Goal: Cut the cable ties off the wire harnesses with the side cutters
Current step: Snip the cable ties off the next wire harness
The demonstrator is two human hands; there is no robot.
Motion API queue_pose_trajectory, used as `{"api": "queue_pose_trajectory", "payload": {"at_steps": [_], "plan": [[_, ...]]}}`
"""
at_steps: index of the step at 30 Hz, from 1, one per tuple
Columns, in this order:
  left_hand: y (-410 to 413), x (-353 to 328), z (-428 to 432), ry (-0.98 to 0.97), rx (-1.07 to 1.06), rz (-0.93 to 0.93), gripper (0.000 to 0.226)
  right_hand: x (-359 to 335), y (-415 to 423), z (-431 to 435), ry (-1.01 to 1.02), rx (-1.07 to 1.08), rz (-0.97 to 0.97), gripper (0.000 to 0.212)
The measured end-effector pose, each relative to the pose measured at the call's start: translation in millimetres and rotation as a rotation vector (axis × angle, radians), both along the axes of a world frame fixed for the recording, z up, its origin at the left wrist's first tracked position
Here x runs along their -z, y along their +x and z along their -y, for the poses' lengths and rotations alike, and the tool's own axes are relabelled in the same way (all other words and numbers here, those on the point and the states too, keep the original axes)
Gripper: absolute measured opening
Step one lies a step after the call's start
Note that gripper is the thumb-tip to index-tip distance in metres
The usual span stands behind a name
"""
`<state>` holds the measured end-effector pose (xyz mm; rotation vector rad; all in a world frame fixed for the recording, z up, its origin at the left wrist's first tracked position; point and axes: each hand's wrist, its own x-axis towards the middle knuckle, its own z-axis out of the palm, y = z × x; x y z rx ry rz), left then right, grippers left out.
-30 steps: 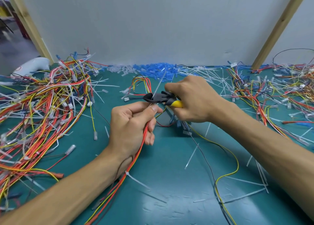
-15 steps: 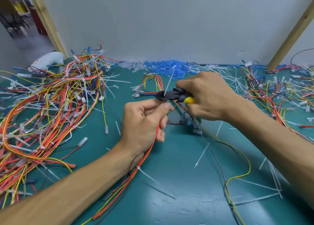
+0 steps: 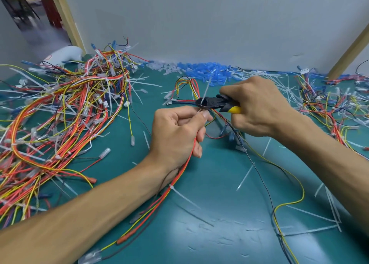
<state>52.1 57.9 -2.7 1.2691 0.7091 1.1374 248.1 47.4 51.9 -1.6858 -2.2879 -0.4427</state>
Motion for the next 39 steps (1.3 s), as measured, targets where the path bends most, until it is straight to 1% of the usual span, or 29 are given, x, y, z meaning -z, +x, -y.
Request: {"api": "queue_pose_trajectory", "payload": {"at_steps": [3, 6, 8, 12, 13, 15, 16, 17, 20, 21, 23, 26, 29, 30, 32, 34, 36, 39], "plan": [[-0.1, -0.6, 0.8, 0.02, 0.005, -0.01, 0.021, -4.5, 2.3, -0.1, -0.072, 0.008, -0.031, 0.015], [-2.1, -3.3, -1.9, 0.011, 0.026, 0.022, 0.02, -5.2, -0.6, -0.4, -0.047, 0.009, -0.081, 0.017], [-3.6, -4.5, -3.3, -0.002, 0.038, 0.035, 0.02, -4.4, -0.6, -1.2, -0.037, -0.009, -0.14, 0.015], [-5.1, -4.4, -6.9, -0.04, 0.062, 0.063, 0.02, -3.2, 6.7, -4.5, -0.04, -0.031, -0.207, 0.022], [-5.7, -4.4, -7.9, -0.051, 0.081, 0.066, 0.02, -1.1, 6.9, -3.7, -0.035, -0.003, -0.27, 0.02], [-6.5, -4.4, -8.7, -0.058, 0.136, 0.056, 0.021, 1.2, 4.1, -2.5, -0.031, 0.047, -0.484, 0.017], [-6.7, -4.2, -8.4, -0.048, 0.168, 0.049, 0.021, 1.0, 2.4, -2.2, -0.013, 0.062, -0.534, 0.016], [-6.8, -4.2, -8.1, -0.035, 0.203, 0.05, 0.021, 0.2, 1.6, -2.8, 0.022, 0.081, -0.51, 0.014], [-6.2, -6.2, -8.1, -0.048, 0.341, 0.078, 0.023, -4.1, 5.9, -4.1, 0.098, 0.167, -0.29, 0.014], [-6.3, -7.5, -8.0, -0.073, 0.395, 0.08, 0.024, -6.3, 5.5, -2.1, 0.092, 0.2, -0.287, 0.015], [-6.4, -10.0, -8.4, -0.11, 0.494, 0.055, 0.024, -10.4, 3.6, 1.4, 0.075, 0.229, -0.379, 0.016], [-6.7, -12.4, -8.9, -0.119, 0.559, 0.075, 0.028, -21.9, -2.1, 4.3, 0.056, 0.251, -0.401, 0.018], [-8.7, -17.7, -12.2, -0.132, 0.504, 0.167, 0.03, -41.6, -9.8, 14.8, -0.019, 0.168, -0.625, 0.02], [-9.2, -19.4, -13.8, -0.14, 0.463, 0.195, 0.03, -47.8, -10.4, 19.7, -0.03, 0.139, -0.66, 0.021], [-9.9, -21.5, -17.2, -0.163, 0.37, 0.255, 0.024, -57.8, -13.9, 29.1, -0.086, 0.121, -0.632, 0.025], [-8.7, -21.2, -18.7, -0.194, 0.308, 0.301, 0.016, -63.7, -23.7, 41.0, -0.232, 0.142, -0.678, 0.024], [-7.2, -21.2, -19.0, -0.21, 0.287, 0.319, 0.014, -60.1, -32.7, 55.9, -0.393, 0.127, -0.818, 0.01], [-7.9, -21.5, -18.2, -0.221, 0.281, 0.326, 0.014, -36.7, -34.9, 78.1, -0.556, 0.096, -0.888, 0.019]]}}
